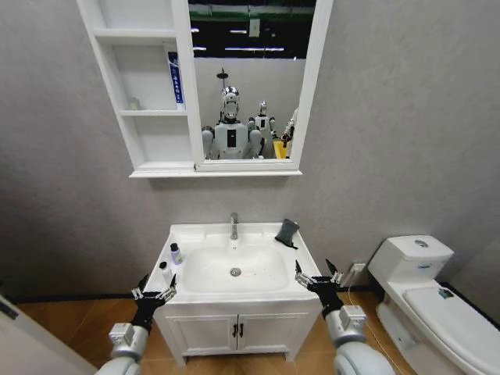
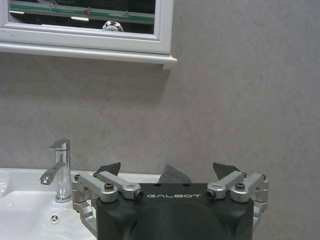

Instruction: Move facial cleanser and shampoo from washbasin to cabinet, then wipe washbasin with towel.

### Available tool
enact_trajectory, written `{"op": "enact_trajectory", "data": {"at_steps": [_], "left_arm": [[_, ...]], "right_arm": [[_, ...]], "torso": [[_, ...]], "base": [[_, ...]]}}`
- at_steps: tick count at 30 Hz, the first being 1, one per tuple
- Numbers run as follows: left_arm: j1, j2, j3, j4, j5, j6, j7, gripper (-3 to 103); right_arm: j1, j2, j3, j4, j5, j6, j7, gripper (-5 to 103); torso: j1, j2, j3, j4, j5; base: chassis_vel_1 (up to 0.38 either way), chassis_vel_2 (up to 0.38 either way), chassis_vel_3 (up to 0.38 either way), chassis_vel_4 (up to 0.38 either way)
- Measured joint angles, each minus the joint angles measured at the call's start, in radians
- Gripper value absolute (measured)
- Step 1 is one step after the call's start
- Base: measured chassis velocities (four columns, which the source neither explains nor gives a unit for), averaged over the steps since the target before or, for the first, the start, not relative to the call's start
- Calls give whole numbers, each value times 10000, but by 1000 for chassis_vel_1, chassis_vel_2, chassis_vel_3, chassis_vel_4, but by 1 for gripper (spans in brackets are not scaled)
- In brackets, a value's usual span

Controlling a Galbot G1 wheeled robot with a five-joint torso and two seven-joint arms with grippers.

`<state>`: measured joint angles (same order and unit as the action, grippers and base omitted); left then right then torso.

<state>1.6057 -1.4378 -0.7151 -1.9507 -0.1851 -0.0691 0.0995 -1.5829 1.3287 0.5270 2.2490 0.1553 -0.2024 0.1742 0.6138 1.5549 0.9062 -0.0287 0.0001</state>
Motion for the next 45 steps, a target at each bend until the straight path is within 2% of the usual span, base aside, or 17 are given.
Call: {"op": "enact_trajectory", "data": {"at_steps": [8, 18, 34, 39, 41, 45], "left_arm": [[-637, -87, 229, 963, 126, -110, -1, 100], [-1379, 34, 333, 1968, 159, 82, -293, 100], [-2040, 209, 484, 2178, -255, 545, -348, 100], [-2309, 238, 391, 2533, -432, 307, -246, 100], [-2501, 225, 336, 2845, -560, 18, -122, 100], [-2665, 177, 334, 3041, -578, -92, -104, 101]], "right_arm": [[384, -182, 308, -131, 585, -93, 99, 100], [469, -174, 343, -307, 592, 95, 140, 100], [373, -194, 292, -316, 594, 158, 143, 100], [343, -188, 275, -306, 585, 150, 148, 100], [371, -206, 256, -288, 598, 128, 168, 100], [419, -209, 256, -325, 621, 122, 207, 100]], "torso": [[19, -7, 5, -1, 0], [17, -6, 5, -1, -1], [16, -7, 4, -1, 0], [15, -7, 4, -1, -1], [16, -7, 4, -1, -2], [15, -7, 4, -1, -2]], "base": [[0, 0, 0, 0], [0, 0, 0, 0], [0, 0, 0, 0], [0, 0, 0, 0], [0, 0, 0, 0], [0, 0, 0, 0]]}}
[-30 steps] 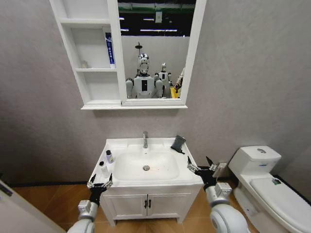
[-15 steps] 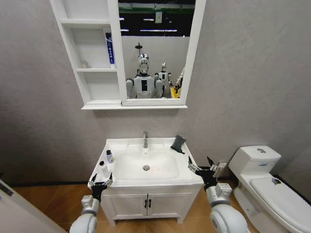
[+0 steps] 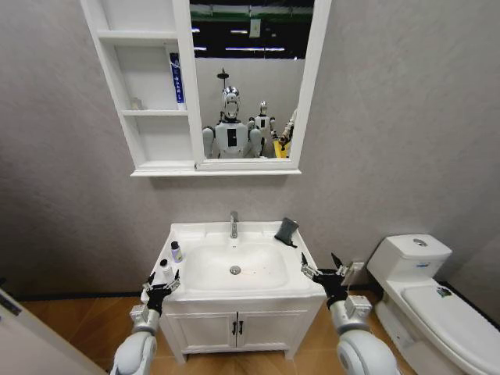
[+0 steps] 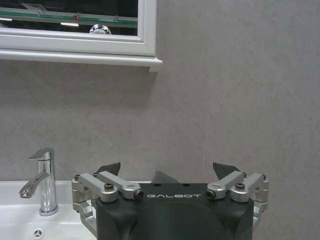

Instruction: Move facial cleanser and shampoo from washbasin to cabinet, then wipe washbasin with towel.

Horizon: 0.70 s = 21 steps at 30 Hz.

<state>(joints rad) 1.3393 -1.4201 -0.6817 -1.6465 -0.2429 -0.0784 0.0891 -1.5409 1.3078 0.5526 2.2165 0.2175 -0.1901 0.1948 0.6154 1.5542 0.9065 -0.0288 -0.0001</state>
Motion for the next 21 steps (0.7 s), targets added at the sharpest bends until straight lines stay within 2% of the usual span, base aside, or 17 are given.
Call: {"op": "enact_trajectory", "data": {"at_steps": [2, 3, 5, 6, 7, 8, 10, 11, 12, 15, 18, 19, 21], "left_arm": [[-38, -12, 4, 43, 25, -36, 0, 101], [-87, -21, 13, 95, 47, -78, 0, 93], [-116, -24, 19, 121, 67, -98, 0, 93], [-138, -25, 20, 135, 93, -103, 0, 87], [-138, -25, 20, 135, 93, -103, 0, 87], [-151, -25, 22, 139, 112, -103, 0, 76], [-153, -25, 8, 140, 128, -103, 0, 66], [-153, -25, 8, 140, 128, -103, 0, 66], [-146, -25, -16, 139, 131, -103, -2, 60], [-78, -26, -43, 103, 132, -103, -6, 55], [72, -15, -48, -116, 70, -18, -33, 39], [72, -15, -48, -116, 70, -18, -33, 39], [146, 19, -64, -304, 40, 23, -45, 32]], "right_arm": [[-12, 17, 0, -23, -2, 6, 1, 100], [-33, 39, -2, -42, -6, 17, 3, 100], [-51, 52, -5, -51, -6, 21, 5, 100], [-66, 59, -6, -59, -4, 26, 7, 100], [-66, 59, -6, -59, -4, 26, 7, 100], [-68, 58, -5, -75, -1, 38, 8, 100], [-61, 39, 10, -95, 19, 48, 19, 100], [-61, 39, 10, -95, 19, 48, 19, 100], [-42, 33, 11, -111, 28, 52, 29, 100], [-26, 20, 6, -136, 32, 55, 34, 100], [15, 18, -16, -174, 34, 64, 58, 100], [15, 18, -16, -174, 34, 64, 58, 100], [104, 16, -59, -229, 38, 64, 110, 100]], "torso": [[1, 0, 0, 0, 0], [0, 0, 0, 1, 0], [0, 1, 0, 0, 0], [0, 0, 0, -1, 0], [0, 0, 0, -1, 0], [0, 1, 0, 0, 0], [0, 1, 0, 0, 0], [0, 1, 0, 0, 0], [0, 1, 0, -1, 0], [0, 1, 0, 0, 1], [0, 1, 0, 0, 0], [0, 1, 0, 0, 0], [0, 1, 0, 1, 0]], "base": [[0, 0, 0, 0], [0, 0, 0, 0], [0, 0, 0, 0], [0, 0, 0, 0], [0, 0, 0, 0], [0, 0, 0, 0], [0, 0, 0, 0], [0, 0, 0, 0], [0, 0, 0, 0], [0, 0, 0, 0], [0, 0, 0, 0], [0, 0, 0, 0], [0, 0, 0, 0]]}}
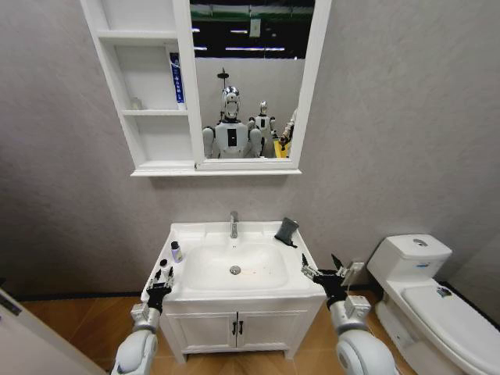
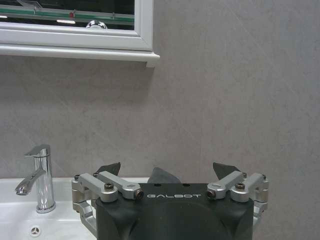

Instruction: Move facial cleanser and shampoo from washbasin to cabinet, then wipe washbasin with towel.

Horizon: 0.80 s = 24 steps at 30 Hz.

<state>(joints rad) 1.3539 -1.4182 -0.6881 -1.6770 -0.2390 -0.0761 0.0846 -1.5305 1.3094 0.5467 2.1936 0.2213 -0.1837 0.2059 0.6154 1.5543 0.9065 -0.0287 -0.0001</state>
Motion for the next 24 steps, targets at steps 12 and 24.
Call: {"op": "enact_trajectory", "data": {"at_steps": [12, 24], "left_arm": [[246, 1281, 147, -2651, -255, 1822, -1279, 32], [-248, 4155, -174, -5350, -3938, 4234, -4149, 32]], "right_arm": [[188, -24, -99, -168, 48, -15, 26, 100], [786, -569, -314, -183, 505, -372, 26, 100]], "torso": [[0, 0, 0, -1, 0], [0, 1, 0, 2, 0]], "base": [[0, 0, 0, 0], [0, 0, 0, 0]]}}
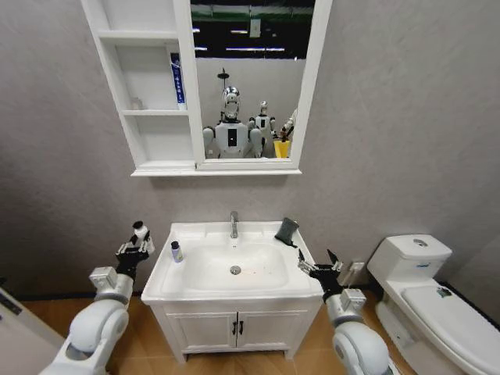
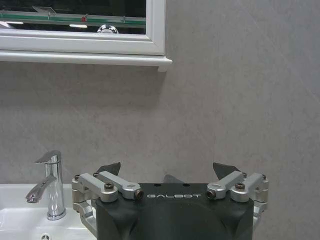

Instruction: Move facial cleanser and shampoo from washbasin to cabinet, then wipe washbasin with towel.

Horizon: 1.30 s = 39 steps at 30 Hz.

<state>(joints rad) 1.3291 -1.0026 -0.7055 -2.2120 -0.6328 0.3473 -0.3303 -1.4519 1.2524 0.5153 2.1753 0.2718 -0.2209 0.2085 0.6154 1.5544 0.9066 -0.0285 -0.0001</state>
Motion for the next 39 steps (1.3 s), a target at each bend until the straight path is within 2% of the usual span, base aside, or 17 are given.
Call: {"op": "enact_trajectory", "data": {"at_steps": [3, 4, 7, 11, 13, 19, 21, 22, 24, 25, 27, 28, 29, 30, 33, 36, 39], "left_arm": [[-737, 981, -19, -365, -1346, 893, -711, 32], [-737, 981, -19, -365, -1346, 893, -711, 32], [-1908, 2067, 11, -247, -2525, 1632, -1162, 32], [-2745, 2697, 112, -27, -3400, 2034, -1445, 32], [-3644, 3318, 183, 388, -4433, 2432, -1729, 32], [-4838, 4068, 440, 947, -5345, 2771, -1713, 32], [-5891, 4415, 1086, 1301, -5878, 2932, -1689, 32], [-5891, 4415, 1086, 1301, -5878, 2932, -1689, 32], [-7510, 4551, 2272, 1890, -6224, 3075, -1611, 32], [-7510, 4551, 2272, 1890, -6224, 3075, -1611, 32], [-9168, 4424, 3425, 2568, -6306, 3118, -1586, 32], [-9168, 4424, 3425, 2568, -6306, 3118, -1586, 32], [-10081, 4189, 4210, 3097, -6322, 3121, -1573, 32], [-10081, 4189, 4210, 3097, -6322, 3121, -1573, 32], [-11475, 3543, 5602, 4548, -6088, 3105, -1423, 32], [-11883, 3311, 5953, 5085, -5862, 3084, -1270, 32], [-12742, 2686, 6541, 6234, -5119, 2997, -801, 32]], "right_arm": [[121, -323, -39, 84, 465, -308, 140, 100], [121, -323, -39, 84, 465, -308, 140, 100], [74, -698, -36, 280, 932, -565, 286, 100], [6, -861, -29, 360, 988, -629, 300, 100], [7, -989, -65, 376, 1014, -689, 303, 100], [0, -1077, -106, 378, 1004, -715, 292, 100], [-59, -1063, -100, 359, 966, -715, 279, 100], [-59, -1063, -100, 359, 966, -715, 279, 100], [-168, -1057, -4, 375, 942, -704, 273, 100], [-168, -1057, -4, 375, 942, -704, 273, 100], [-212, -1047, 68, 451, 939, -694, 273, 100], [-212, -1047, 68, 451, 939, -694, 273, 100], [-221, -1022, 83, 509, 938, -692, 273, 100], [-221, -1022, 83, 509, 938, -692, 273, 100], [-240, -887, 87, 626, 931, -692, 273, 100], [-246, -822, 104, 634, 926, -692, 273, 100], [-334, -684, 197, 608, 799, -580, 268, 100]], "torso": [[0, 0, 0, -1, 0], [0, 0, 0, -1, 0], [0, 0, 0, -3, 1], [0, 0, 0, -4, -1], [0, -1, 0, -3, 0], [0, -1, 0, 1, -1], [0, 0, 0, 0, -1], [0, 0, 0, 0, -1], [0, -1, 0, -3, 2], [0, -1, 0, -3, 2], [1, -1, 0, -3, 2], [1, -1, 0, -3, 2], [0, -1, -1, -1, 7], [0, -1, -1, -1, 7], [2, -3, 1, -5, -2], [2, -3, 1, -5, 2], [2, -3, 1, 0, 1]], "base": [[0, 0, 0, 0], [0, 0, 0, 0], [0, 0, 0, 0], [0, 0, 0, 0], [0, 0, 0, 0], [0, 0, 0, 0], [0, 0, 0, 0], [0, 0, 0, 0], [0, 0, 0, 0], [0, 0, 0, 0], [0, 0, 0, 0], [0, 0, 0, 0], [0, 0, 0, 0], [0, 0, 0, 0], [0, 0, 0, 0], [0, 0, 0, 0], [0, 0, 0, 0]]}}
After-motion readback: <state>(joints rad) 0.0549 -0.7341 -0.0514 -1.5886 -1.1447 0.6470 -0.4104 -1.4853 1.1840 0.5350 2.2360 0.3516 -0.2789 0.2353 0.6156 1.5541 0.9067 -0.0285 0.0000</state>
